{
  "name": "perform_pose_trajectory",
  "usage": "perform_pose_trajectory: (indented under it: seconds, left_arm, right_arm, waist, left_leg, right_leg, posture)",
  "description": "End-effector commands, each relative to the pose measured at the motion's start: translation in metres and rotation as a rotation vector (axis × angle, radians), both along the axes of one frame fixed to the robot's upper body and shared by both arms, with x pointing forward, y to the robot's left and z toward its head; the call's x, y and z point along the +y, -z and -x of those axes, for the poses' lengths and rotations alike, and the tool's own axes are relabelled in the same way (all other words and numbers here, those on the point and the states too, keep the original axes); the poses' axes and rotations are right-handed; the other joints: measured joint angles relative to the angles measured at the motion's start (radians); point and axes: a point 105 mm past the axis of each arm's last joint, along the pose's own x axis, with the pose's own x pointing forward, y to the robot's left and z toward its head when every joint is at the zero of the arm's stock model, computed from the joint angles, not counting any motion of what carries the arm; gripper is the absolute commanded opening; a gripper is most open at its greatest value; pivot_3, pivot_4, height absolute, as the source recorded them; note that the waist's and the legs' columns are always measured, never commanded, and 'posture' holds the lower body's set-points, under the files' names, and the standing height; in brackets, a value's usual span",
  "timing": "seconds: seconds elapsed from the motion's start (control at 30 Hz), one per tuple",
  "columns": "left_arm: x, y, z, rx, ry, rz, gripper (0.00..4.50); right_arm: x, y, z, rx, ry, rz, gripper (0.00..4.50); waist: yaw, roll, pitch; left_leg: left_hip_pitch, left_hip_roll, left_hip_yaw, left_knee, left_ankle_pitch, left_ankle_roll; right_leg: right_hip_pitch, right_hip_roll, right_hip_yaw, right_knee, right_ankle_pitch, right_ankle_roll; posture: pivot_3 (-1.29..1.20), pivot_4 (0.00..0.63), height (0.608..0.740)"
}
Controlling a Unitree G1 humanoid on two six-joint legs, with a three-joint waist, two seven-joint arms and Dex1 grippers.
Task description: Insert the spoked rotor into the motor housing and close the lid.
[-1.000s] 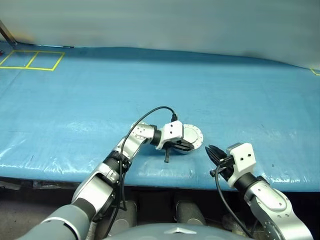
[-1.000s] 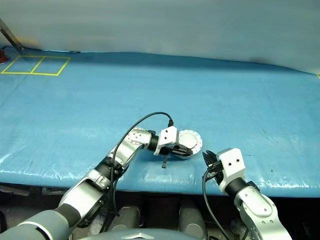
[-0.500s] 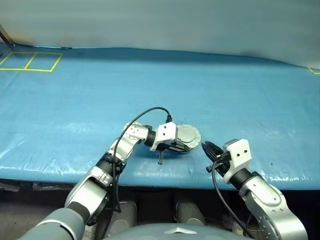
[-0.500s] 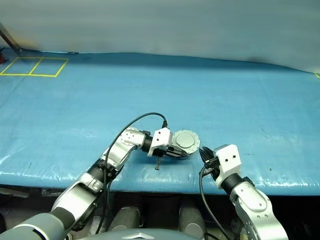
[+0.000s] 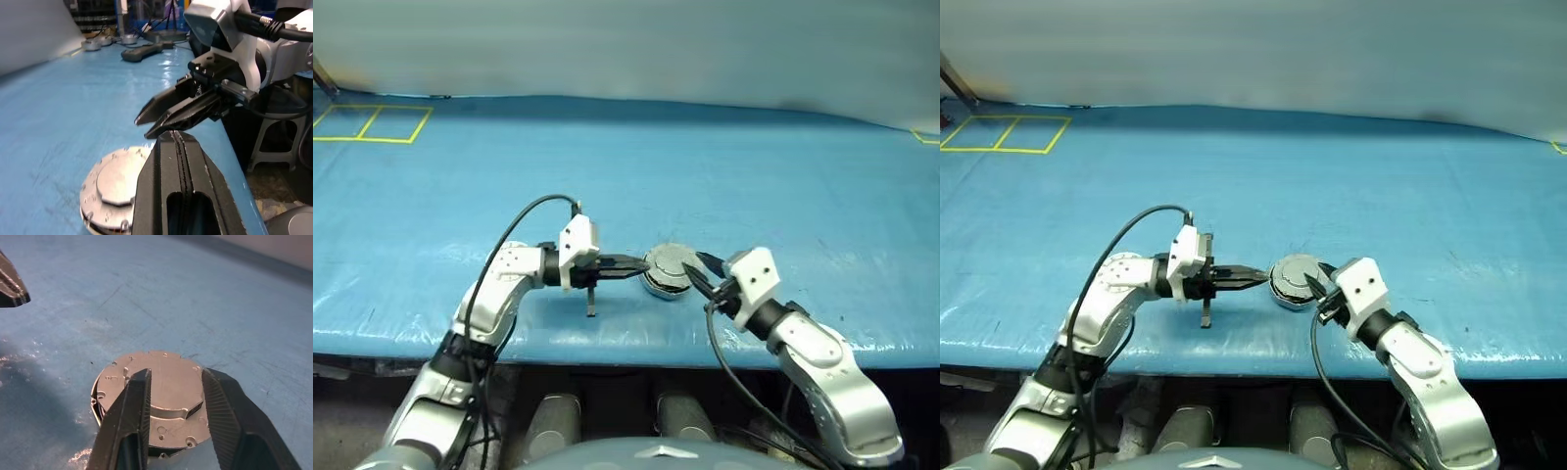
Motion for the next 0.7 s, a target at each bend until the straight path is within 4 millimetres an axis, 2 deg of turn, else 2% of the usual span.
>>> perform_pose_trajectory:
  seconds: [0.03,0.2,0.47,0.67,0.7]
  left_arm:
    - [0.01,0.006,0.006,0.011,-0.045,-0.003,0.0]
    - [0.019,0.014,0.011,0.068,-0.107,0.034,0.0]
    - [0.023,0.03,0.014,0.098,-0.211,0.061,0.0]
    - [0.018,0.029,0.015,0.087,-0.222,0.078,0.0]
    - [0.018,0.029,0.015,0.086,-0.223,0.078,0.0]
  right_arm:
    - [0.008,-0.012,-0.012,-0.061,-0.036,-0.037,2.77]
    - [0.011,-0.006,-0.02,-0.017,-0.108,-0.03,4.45]
    - [0.01,0.008,-0.027,0.05,-0.155,0.023,4.48]
    - [0.005,0.024,-0.032,0.095,-0.118,0.052,4.48]
    - [0.003,0.026,-0.032,0.105,-0.11,0.049,4.31]
  waist:
    - [0.0,0.0,0.0]
    - [0.009,0.0,0.0]
    - [0.007,0.0,0.0]
    - [0.008,0.0,0.0]
    - [0.007,0.0,0.0]
  left_leg:
    - [0.0,0.0,0.0,0.0,0.0,0.0]
    - [0.0,0.0,0.0,0.0,0.0,0.0]
    - [0.0,0.0,0.0,-0.001,0.0,0.0]
    - [0.0,0.0,0.001,0.0,0.0,0.0]
    - [0.001,0.0,0.001,0.0,0.0,0.0]
  right_leg:
    - [0.0,0.0,0.0,0.0,0.001,-0.001]
    - [0.0,-0.001,0.0,0.0,0.003,-0.002]
    - [0.0,-0.001,0.0,0.0,0.004,-0.001]
    - [0.0,-0.001,0.0,0.0,0.004,-0.001]
    - [0.0,-0.001,0.0,0.0,0.004,-0.001]
  posture:
    - [0.0,0.15,0.74]
    - [0.0,0.15,0.74]
    - [0.0,0.15,0.74]
    - [0.0,0.15,0.74]
    - [0.0,0.15,0.74]
